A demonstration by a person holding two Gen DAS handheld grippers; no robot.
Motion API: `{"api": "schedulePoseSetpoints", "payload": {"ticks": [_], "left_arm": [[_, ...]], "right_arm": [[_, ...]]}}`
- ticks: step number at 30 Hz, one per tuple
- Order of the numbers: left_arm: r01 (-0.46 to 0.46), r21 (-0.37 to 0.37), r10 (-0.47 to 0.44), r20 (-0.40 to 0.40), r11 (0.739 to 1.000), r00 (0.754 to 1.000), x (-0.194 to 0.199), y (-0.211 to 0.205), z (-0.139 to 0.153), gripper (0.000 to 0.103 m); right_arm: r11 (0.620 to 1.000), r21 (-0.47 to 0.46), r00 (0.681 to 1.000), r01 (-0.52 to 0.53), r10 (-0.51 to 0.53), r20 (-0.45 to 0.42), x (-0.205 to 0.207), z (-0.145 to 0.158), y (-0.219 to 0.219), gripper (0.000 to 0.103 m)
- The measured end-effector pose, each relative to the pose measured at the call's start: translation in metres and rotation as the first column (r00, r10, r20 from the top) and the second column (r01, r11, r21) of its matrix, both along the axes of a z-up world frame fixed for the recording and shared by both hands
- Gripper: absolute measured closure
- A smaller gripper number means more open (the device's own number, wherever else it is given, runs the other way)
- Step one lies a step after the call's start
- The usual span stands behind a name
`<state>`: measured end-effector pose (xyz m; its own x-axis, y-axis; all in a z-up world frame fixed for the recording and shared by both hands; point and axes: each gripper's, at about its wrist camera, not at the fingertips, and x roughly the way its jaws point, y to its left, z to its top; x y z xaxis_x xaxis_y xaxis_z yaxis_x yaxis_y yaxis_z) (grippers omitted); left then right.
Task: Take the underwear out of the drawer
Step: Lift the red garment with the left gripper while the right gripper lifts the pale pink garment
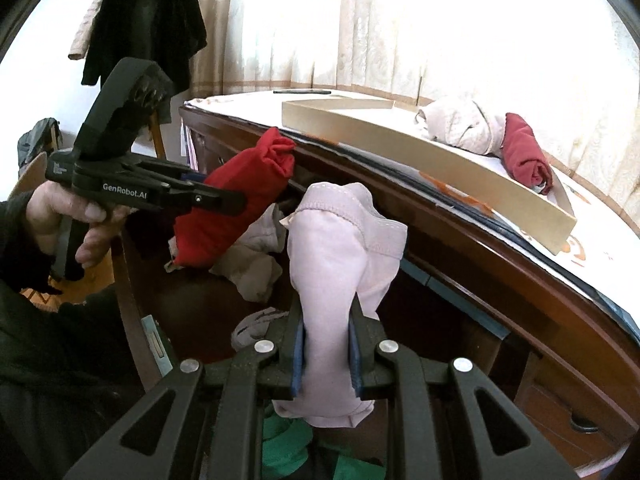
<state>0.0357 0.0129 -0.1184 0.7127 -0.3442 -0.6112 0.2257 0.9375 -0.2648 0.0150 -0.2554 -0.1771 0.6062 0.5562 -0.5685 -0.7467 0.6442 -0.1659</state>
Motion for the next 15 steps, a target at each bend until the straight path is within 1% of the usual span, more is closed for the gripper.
{"api": "schedulePoseSetpoints", "payload": {"ticks": [10,15], "left_arm": [[-0.022,0.005,0.021,0.077,1.000,0.997,-0.011,0.000,0.005,0.061],[-0.029,-0.002,0.029,0.098,1.000,0.995,-0.014,0.000,0.006,0.061]], "right_arm": [[0.998,0.056,0.999,-0.003,0.001,0.039,-0.005,0.003,-0.006,0.083],[0.997,0.075,0.998,-0.007,0.003,0.055,-0.007,0.004,-0.009,0.083]]}}
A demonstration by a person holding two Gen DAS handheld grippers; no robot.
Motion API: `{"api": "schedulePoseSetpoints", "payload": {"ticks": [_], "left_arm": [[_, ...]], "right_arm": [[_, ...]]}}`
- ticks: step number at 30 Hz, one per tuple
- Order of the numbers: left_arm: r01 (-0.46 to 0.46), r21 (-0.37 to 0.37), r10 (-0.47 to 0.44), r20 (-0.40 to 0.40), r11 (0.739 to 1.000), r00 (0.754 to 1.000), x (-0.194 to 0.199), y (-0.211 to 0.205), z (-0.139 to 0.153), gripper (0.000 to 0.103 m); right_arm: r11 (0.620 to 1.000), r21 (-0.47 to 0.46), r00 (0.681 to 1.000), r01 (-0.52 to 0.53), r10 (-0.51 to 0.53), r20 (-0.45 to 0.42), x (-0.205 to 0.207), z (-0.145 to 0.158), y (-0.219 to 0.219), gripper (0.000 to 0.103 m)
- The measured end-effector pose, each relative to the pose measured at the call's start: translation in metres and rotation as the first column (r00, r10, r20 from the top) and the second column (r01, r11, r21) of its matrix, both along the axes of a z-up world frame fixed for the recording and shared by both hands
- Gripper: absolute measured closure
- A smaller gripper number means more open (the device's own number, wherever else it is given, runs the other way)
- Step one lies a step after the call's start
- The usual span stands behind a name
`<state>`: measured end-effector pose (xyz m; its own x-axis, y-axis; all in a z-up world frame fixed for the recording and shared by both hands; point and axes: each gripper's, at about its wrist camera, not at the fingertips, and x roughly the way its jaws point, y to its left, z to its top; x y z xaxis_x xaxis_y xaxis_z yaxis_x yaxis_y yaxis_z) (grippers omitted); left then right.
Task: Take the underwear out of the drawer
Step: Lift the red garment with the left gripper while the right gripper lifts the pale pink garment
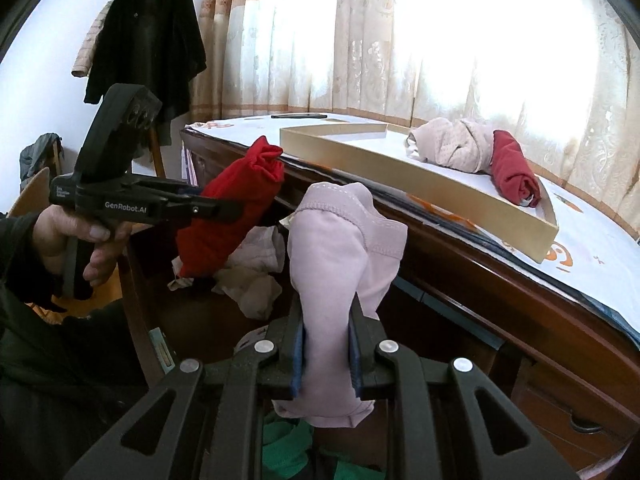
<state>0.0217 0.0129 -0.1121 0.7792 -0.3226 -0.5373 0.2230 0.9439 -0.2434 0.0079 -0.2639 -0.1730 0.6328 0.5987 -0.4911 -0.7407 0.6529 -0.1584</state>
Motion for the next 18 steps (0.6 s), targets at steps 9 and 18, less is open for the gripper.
{"api": "schedulePoseSetpoints", "payload": {"ticks": [9,18], "left_arm": [[-0.019,-0.015,0.020,0.042,1.000,0.999,-0.006,0.001,0.003,0.062],[-0.029,-0.012,0.030,0.109,1.000,0.994,-0.016,-0.001,0.011,0.061]], "right_arm": [[0.999,0.039,0.999,-0.009,0.007,0.048,-0.008,0.003,-0.005,0.083],[0.997,0.078,0.997,-0.007,0.001,0.080,-0.012,0.006,-0.010,0.083]]}}
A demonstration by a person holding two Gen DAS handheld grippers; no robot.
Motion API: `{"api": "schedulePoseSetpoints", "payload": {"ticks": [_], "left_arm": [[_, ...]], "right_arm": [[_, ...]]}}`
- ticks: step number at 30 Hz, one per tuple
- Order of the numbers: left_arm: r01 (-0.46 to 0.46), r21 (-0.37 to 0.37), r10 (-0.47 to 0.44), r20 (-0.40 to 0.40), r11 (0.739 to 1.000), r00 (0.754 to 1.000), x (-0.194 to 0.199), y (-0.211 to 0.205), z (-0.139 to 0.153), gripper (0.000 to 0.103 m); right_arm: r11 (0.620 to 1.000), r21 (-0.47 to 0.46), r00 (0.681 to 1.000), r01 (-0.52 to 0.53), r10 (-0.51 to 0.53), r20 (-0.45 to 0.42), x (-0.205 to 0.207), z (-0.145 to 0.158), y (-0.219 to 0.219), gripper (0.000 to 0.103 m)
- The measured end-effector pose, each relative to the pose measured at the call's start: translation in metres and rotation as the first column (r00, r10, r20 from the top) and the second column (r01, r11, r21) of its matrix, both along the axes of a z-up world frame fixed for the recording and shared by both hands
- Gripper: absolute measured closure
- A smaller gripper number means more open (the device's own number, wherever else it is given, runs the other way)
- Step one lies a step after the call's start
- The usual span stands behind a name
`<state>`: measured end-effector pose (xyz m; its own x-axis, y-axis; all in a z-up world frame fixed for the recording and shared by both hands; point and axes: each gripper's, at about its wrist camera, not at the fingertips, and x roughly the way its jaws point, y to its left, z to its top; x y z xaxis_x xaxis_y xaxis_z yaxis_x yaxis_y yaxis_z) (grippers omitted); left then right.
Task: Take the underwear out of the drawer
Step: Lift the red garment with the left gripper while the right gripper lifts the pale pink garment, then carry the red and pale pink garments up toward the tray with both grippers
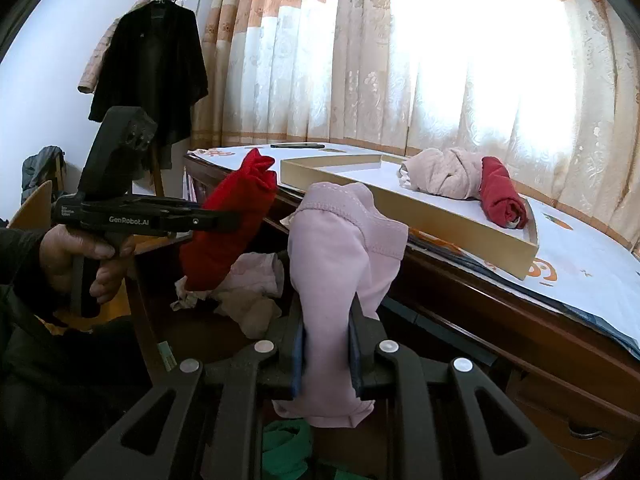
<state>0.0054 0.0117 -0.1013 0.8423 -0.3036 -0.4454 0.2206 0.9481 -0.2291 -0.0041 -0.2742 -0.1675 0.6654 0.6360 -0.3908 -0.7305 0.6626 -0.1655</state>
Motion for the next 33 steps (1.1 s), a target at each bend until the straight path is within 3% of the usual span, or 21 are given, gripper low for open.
{"api": "schedulePoseSetpoints", "payload": {"ticks": [23,33], "left_arm": [[-0.045,0.031,0.042,0.089,0.999,0.995,-0.008,0.002,0.021,0.062],[-0.047,0.035,0.042,0.127,0.998,0.991,-0.006,0.005,0.045,0.062]], "right_arm": [[0.999,0.052,0.999,0.004,-0.007,0.050,-0.006,0.013,0.000,0.083],[0.997,0.076,0.998,-0.014,0.010,0.061,-0.005,0.035,0.006,0.083]]}}
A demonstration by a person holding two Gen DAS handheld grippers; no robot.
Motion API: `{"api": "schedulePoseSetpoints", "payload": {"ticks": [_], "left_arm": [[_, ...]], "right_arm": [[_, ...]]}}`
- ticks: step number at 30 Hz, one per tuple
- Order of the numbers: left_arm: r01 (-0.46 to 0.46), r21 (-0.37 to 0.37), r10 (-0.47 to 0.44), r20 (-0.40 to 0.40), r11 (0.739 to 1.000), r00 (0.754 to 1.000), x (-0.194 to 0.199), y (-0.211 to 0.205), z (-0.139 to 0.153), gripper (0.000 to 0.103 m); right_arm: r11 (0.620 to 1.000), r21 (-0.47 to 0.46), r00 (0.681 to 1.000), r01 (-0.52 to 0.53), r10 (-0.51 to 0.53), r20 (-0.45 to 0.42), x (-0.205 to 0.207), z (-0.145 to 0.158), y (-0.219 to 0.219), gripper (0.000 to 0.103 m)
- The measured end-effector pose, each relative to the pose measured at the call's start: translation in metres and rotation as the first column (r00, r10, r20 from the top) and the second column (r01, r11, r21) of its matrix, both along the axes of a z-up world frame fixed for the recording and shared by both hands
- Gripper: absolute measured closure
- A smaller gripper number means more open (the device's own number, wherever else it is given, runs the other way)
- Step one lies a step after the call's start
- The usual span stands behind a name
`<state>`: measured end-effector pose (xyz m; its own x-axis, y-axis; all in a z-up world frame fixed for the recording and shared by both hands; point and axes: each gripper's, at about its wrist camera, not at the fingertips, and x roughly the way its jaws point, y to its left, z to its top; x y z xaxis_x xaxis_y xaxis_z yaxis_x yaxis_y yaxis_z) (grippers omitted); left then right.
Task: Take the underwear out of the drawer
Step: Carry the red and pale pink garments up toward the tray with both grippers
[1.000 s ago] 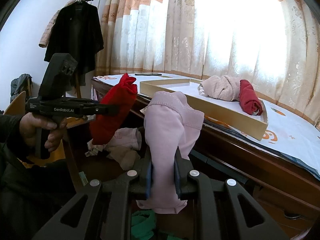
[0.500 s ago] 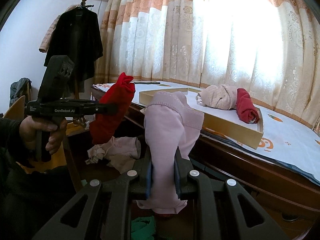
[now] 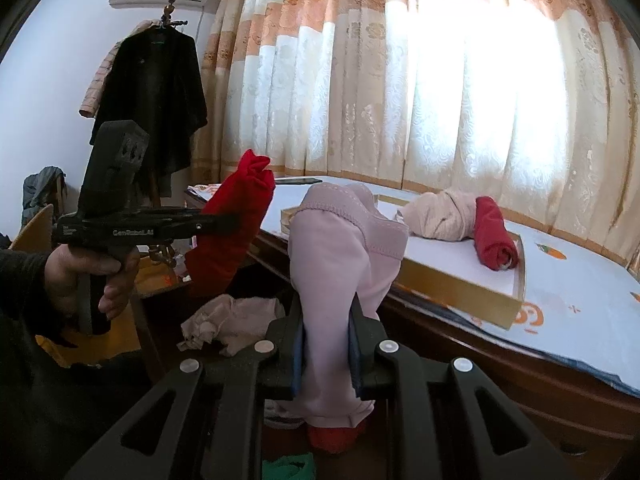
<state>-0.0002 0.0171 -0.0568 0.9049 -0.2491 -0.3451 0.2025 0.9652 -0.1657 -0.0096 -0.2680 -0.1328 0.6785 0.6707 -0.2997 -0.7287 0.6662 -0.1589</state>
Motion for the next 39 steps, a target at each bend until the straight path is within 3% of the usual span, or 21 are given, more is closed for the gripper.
{"api": "schedulePoseSetpoints", "payload": {"ticks": [24,39], "left_arm": [[0.006,-0.002,-0.006,0.015,1.000,1.000,0.029,0.006,0.035,0.062],[0.032,0.023,-0.031,-0.024,0.999,0.999,0.070,0.009,0.059,0.062]], "right_arm": [[1.000,-0.005,1.000,0.012,-0.012,0.021,0.014,0.033,0.021,0.083],[0.998,-0.042,0.999,0.054,-0.055,-0.003,0.052,0.065,0.045,0.083]]}}
